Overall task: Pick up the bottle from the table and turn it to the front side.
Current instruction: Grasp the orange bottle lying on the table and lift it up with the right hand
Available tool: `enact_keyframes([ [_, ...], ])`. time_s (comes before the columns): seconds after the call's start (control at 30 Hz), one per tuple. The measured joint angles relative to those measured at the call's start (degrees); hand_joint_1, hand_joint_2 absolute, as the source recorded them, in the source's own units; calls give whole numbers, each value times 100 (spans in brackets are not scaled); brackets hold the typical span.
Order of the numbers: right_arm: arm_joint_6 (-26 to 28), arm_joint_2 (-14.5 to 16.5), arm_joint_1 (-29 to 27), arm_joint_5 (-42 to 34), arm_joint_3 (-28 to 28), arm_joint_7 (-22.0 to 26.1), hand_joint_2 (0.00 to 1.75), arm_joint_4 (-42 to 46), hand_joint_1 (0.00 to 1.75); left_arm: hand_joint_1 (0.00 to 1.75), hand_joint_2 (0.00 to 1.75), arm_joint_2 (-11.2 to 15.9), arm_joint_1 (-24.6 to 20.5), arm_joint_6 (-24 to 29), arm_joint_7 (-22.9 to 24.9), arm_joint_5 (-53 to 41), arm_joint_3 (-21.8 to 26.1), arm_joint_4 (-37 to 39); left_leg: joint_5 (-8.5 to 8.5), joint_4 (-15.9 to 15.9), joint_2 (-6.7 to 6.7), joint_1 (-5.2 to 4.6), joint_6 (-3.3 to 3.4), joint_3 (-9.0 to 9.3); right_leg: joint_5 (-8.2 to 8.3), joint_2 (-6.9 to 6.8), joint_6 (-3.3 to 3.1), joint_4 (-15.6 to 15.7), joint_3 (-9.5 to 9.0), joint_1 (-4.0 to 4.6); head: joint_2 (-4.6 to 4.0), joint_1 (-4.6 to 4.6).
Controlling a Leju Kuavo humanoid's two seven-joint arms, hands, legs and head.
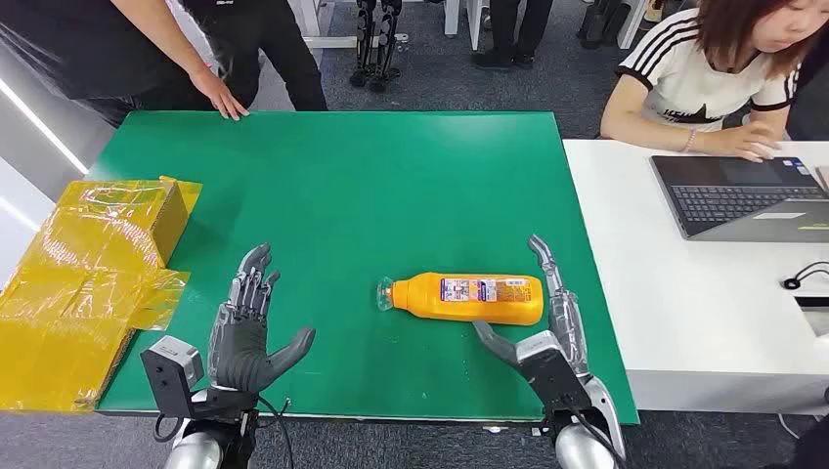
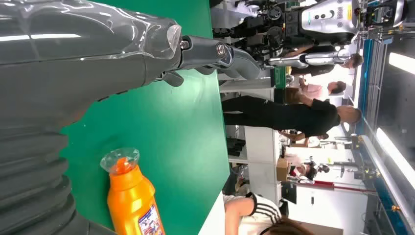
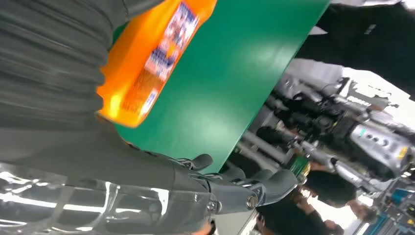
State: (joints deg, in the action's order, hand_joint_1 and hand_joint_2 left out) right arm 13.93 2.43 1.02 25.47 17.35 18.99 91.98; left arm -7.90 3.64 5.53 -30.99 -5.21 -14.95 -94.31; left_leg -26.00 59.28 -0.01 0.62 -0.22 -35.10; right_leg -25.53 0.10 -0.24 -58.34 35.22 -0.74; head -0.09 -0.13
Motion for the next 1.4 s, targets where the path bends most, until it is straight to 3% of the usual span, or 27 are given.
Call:
enact_keyframes([
  [0.37,-629,-527,394,923,10,-677,175,-659,0,0,175,-38,-34,-220,99,-105,-26,21,0,0,0,0,0,-1,0,0,0,0,0,0,-2,0],
  [0.6,-1277,-934,1317,1059,480,-820,175,-1898,0,0,175,-37,-339,-447,94,-131,-121,273,12,3,-1,0,5,0,10,-1,0,0,-1,0,-2,1],
  [1.0,-1016,-1366,2171,1690,1163,-909,175,-2669,0,0,175,-32,-683,-406,49,-251,-193,660,15,6,-1,0,9,-2,12,-1,0,-1,1,0,-1,1],
  [1.23,-1367,-1376,2349,1407,1447,-825,175,-2950,0,0,175,-15,-945,-504,46,-69,-207,939,16,6,-1,0,9,-2,13,-1,0,-1,0,0,-2,0],
  [1.4,-2116,-1444,2601,667,1555,-691,175,-3278,0,0,175,-6,-1008,-586,50,41,-273,1073,16,8,-1,-2,9,-2,13,0,1,-1,0,-1,-2,0],
])
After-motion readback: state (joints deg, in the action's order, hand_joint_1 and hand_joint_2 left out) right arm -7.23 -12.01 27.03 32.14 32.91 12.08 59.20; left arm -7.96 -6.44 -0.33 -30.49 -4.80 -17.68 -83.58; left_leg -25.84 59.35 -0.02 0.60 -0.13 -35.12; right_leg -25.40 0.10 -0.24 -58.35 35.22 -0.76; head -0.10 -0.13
